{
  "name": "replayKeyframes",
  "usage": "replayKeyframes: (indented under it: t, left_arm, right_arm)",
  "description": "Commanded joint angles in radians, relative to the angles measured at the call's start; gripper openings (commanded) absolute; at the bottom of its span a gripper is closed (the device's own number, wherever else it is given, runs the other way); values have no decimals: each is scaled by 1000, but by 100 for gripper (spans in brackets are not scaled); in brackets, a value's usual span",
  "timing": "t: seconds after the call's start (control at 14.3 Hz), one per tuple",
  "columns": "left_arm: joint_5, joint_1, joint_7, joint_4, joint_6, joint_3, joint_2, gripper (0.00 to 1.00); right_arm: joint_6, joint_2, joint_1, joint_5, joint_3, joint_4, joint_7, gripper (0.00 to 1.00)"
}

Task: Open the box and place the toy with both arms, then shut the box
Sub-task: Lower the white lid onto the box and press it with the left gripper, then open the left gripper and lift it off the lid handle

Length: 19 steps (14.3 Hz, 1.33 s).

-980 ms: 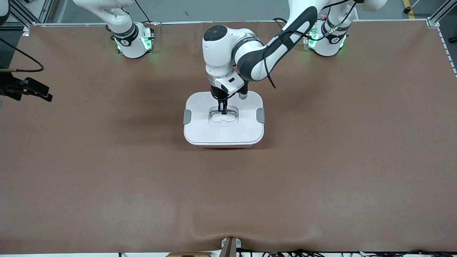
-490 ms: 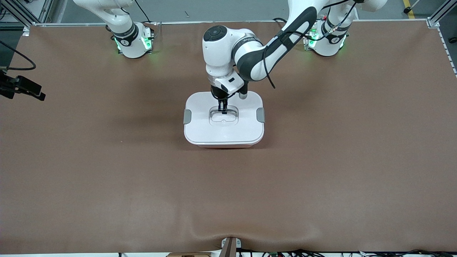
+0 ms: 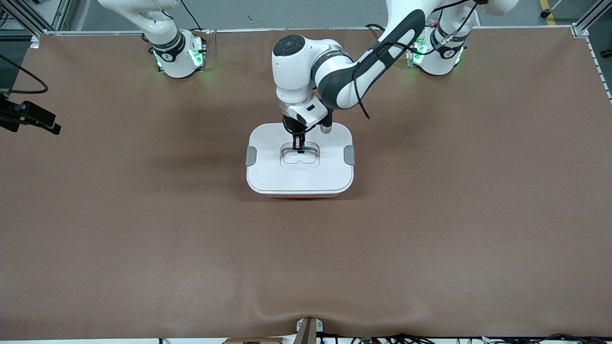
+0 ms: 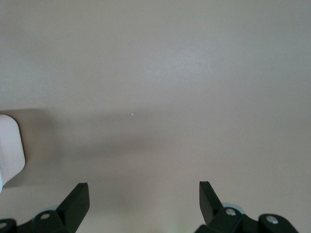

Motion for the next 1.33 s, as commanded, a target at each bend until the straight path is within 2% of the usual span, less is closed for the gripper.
replayKeyframes:
  t: [0.0, 0.07, 0.14, 0.42, 0.49, 0.7, 0.91, 1.26]
  left_arm:
    - [64, -2, -191, -20, 11, -5, -12, 26]
    - [64, -5, -189, -23, 11, -5, -10, 57]
    - [64, -7, -189, -23, 11, -4, -10, 67]
    - [62, 0, -186, -25, 11, -5, -13, 70]
    - [64, 0, -178, -26, 8, -5, -15, 100]
    - [41, 6, -53, -18, -6, -5, -32, 100]
    - [-16, 55, -17, -14, -67, -7, -94, 100]
    - [-155, 173, 295, -6, -96, -14, -177, 100]
  right_arm:
    - [-17, -5, -14, -6, 13, 9, -6, 100]
    - [-17, -5, -12, -7, 13, 9, -6, 100]
    - [-19, -5, -11, -7, 13, 9, -6, 100]
    - [-20, -7, -8, -7, 16, 9, -6, 100]
    - [-20, -7, -6, -7, 18, 9, -6, 100]
    - [-19, -5, -6, -6, 19, 9, -2, 100]
    - [-19, -5, -5, 8, 19, 6, 5, 100]
    - [-17, -4, -6, 30, 19, 9, 2, 100]
